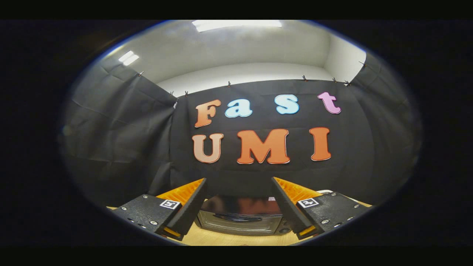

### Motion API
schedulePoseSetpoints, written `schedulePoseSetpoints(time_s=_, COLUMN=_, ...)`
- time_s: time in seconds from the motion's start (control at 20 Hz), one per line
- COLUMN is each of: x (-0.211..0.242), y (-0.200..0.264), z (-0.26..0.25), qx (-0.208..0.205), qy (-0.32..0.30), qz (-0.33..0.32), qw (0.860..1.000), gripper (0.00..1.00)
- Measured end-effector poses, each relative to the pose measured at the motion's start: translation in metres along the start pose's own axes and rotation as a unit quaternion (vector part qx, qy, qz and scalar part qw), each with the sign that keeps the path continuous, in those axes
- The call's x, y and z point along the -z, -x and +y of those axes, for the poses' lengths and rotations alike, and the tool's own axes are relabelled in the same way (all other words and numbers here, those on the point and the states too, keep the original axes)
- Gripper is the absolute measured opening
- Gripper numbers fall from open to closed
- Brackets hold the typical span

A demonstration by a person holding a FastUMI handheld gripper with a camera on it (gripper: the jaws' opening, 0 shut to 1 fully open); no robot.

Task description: Open the toaster oven, put the food inside, and close the toaster oven door.

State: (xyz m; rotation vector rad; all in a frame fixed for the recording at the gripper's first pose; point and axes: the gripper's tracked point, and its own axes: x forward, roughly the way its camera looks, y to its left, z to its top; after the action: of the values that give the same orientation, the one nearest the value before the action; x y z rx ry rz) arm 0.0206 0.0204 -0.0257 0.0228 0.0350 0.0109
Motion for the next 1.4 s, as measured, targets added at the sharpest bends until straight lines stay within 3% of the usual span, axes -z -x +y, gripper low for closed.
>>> schedulePoseSetpoints(time_s=0.5, x=0.092, y=-0.046, z=-0.006, qx=0.021, qy=0.000, qz=0.090, qw=0.996, gripper=1.00)
schedulePoseSetpoints(time_s=1.05, x=0.205, y=-0.096, z=-0.001, qx=0.040, qy=-0.016, qz=0.214, qw=0.976, gripper=1.00)
schedulePoseSetpoints(time_s=1.4, x=0.205, y=-0.083, z=0.002, qx=0.041, qy=0.018, qz=0.206, qw=0.978, gripper=0.98)
